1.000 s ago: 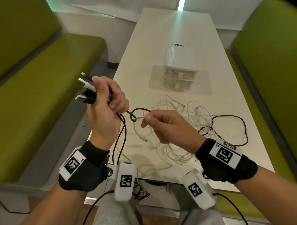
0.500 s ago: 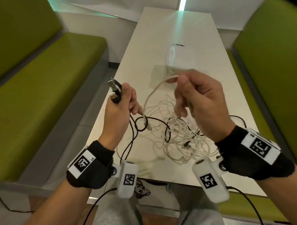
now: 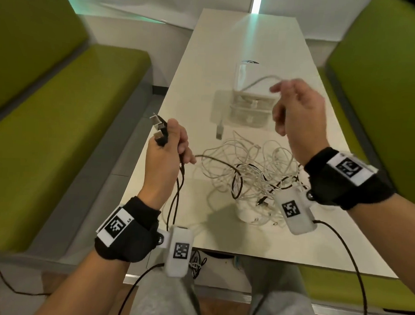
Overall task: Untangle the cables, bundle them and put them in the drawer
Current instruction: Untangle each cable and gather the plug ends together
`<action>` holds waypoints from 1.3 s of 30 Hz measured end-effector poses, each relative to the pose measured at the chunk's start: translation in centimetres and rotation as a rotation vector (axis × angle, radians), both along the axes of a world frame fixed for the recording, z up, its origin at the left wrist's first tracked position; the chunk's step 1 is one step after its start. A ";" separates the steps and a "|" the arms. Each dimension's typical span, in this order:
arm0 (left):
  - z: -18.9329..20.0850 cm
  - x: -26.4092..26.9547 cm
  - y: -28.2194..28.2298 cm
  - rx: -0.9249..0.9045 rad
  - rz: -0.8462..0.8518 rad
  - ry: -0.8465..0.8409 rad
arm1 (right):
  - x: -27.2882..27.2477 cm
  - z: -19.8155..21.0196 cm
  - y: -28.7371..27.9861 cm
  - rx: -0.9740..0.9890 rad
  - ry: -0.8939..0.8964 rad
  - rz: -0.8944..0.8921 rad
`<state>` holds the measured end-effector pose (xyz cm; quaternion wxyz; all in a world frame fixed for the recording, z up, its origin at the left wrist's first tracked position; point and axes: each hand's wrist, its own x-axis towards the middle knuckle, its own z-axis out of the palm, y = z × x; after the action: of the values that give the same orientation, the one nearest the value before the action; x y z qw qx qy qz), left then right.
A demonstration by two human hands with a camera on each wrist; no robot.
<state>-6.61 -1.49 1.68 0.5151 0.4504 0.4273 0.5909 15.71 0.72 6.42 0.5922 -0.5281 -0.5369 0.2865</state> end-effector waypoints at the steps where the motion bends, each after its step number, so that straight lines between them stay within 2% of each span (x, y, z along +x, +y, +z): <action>1: 0.1 0.1 -0.1 0.000 -0.009 -0.004 | 0.2 -1.1 0.4 -0.058 -0.142 -0.015; 5: 0.3 0.1 -0.4 0.002 -0.059 -0.018 | 1.6 -4.7 1.2 -0.347 -0.656 -0.077; 8: 0.3 0.1 -0.5 -0.005 -0.071 -0.034 | 2.2 -5.4 1.2 -0.571 -0.995 -0.144; 10: 0.4 0.1 -0.7 -0.003 -0.077 -0.049 | 1.8 -5.0 0.8 -0.537 -1.142 -0.191; 12: 0.5 0.2 -0.8 -0.001 -0.095 -0.072 | 0.6 -4.3 -0.3 -0.282 -1.187 -0.161; 14: 0.6 0.5 -1.0 0.007 -0.130 -0.082 | -0.9 -3.8 -1.4 -0.039 -1.140 0.006; 15: 0.7 0.7 -1.1 0.015 -0.147 -0.082 | -1.9 -3.7 -1.8 -0.003 -1.103 0.117; 19: 1.2 1.3 -1.4 0.058 -0.218 -0.063 | -5.6 -5.4 -2.2 -0.171 -0.942 0.539; 21: 1.5 1.3 -1.6 0.068 -0.249 -0.069 | -6.5 -6.9 -2.0 -0.185 -1.010 0.609; 23: 1.7 1.0 -1.7 0.092 -0.272 -0.066 | -6.9 -7.9 -2.2 -0.156 -1.037 0.604; 26: 2.0 0.5 -1.7 0.115 -0.270 0.008 | -6.8 -7.6 -2.5 -0.200 -0.883 0.539; 28: 2.0 -0.1 -1.4 0.100 -0.223 0.182 | -6.1 -6.8 -2.5 -0.202 -0.770 0.449; 31: 1.0 -0.6 -0.9 0.119 -0.143 0.583 | -5.0 -5.4 -2.4 -0.164 -0.579 0.322; 32: 0.8 -0.6 -0.9 0.137 -0.109 0.647 | -4.8 -4.9 -2.4 -0.168 -0.499 0.320; 35: 0.8 -0.2 -1.2 0.233 -0.035 0.610 | -4.6 -3.5 -2.4 -0.132 -0.384 0.322; 37: 0.9 0.5 -1.1 0.241 -0.043 0.534 | -4.2 -2.6 -2.6 -0.103 -0.383 0.316; 39: 1.0 0.7 -1.0 0.222 -0.028 0.432 | -3.3 -2.2 -2.8 -0.139 -0.441 0.402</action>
<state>-5.95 -2.53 2.69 0.3672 0.6261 0.4539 0.5170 12.39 -2.07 4.26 0.3552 -0.5000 -0.7254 0.3126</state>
